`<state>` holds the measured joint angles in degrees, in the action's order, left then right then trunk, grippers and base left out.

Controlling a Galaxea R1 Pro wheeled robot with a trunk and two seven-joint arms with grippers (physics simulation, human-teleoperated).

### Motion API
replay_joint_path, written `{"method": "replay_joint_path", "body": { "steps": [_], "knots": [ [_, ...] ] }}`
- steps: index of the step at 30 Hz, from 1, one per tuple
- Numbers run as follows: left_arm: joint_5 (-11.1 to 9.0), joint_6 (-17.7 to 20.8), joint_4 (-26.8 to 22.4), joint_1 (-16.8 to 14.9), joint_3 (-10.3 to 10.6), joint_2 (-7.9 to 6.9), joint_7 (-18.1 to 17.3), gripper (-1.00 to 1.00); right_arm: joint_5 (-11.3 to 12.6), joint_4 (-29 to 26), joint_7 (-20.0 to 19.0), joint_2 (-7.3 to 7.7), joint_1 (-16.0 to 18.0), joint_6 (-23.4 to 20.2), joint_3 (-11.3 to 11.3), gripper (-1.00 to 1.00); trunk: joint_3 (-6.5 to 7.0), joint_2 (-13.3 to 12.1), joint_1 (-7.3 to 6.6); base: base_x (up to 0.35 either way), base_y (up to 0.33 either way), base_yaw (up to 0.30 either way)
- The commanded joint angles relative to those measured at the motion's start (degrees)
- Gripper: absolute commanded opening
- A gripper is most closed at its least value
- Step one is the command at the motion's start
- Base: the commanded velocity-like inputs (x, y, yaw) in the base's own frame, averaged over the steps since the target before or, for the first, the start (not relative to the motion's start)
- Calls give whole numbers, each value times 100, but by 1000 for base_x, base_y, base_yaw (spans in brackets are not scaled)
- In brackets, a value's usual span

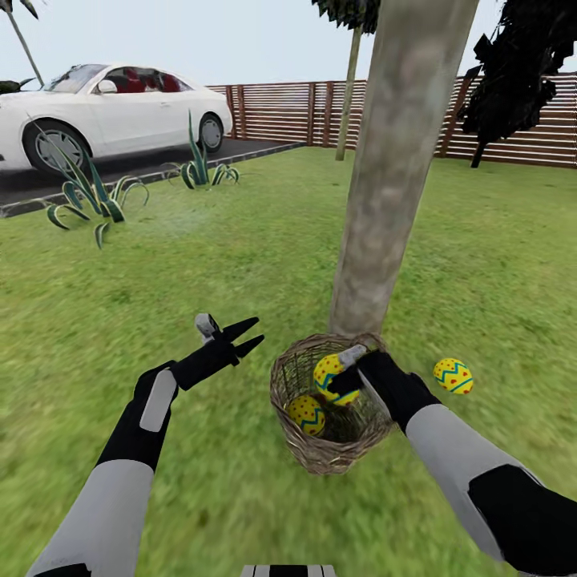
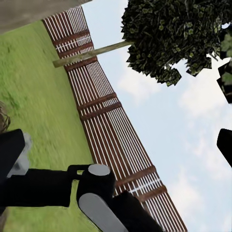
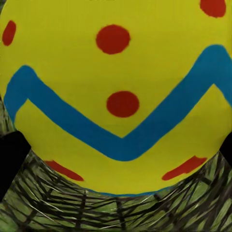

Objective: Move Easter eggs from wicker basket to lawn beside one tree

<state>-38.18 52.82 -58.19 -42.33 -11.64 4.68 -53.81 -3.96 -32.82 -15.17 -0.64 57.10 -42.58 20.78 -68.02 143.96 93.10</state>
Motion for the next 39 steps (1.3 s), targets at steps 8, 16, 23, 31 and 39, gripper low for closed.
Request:
{"method": "replay_joint_path", "body": {
  "steps": [8, 16, 23, 31, 39],
  "knots": [
    [21, 17, 0, -3, -14, 7, -16, 100, -42, -14, -1744, 638, 3, -5, -751, -100, 173, -9, -21, 0, 0, 0],
    [34, 1, 0, -3, -14, 14, -16, 100, -43, -14, -3071, 1050, 3, -5, -810, -100, 350, -20, -42, 0, 0, 0],
    [-2, -41, 2, -3, -23, 38, -37, 100, -35, -14, -3564, 1311, 3, 3, -948, -100, 372, -21, -44, 0, 0, 0],
    [-5, -44, 9, -3, -14, 59, -64, 100, -35, -38, -3572, 1378, 3, 4, -1364, -100, 372, -21, -44, 0, 0, 0],
    [-13, -52, 9, -3, -23, 60, -77, 100, -26, -214, -3581, 1400, 3, -10, -1490, -100, 387, -21, -44, -179, 0, -64]
  ]
}}
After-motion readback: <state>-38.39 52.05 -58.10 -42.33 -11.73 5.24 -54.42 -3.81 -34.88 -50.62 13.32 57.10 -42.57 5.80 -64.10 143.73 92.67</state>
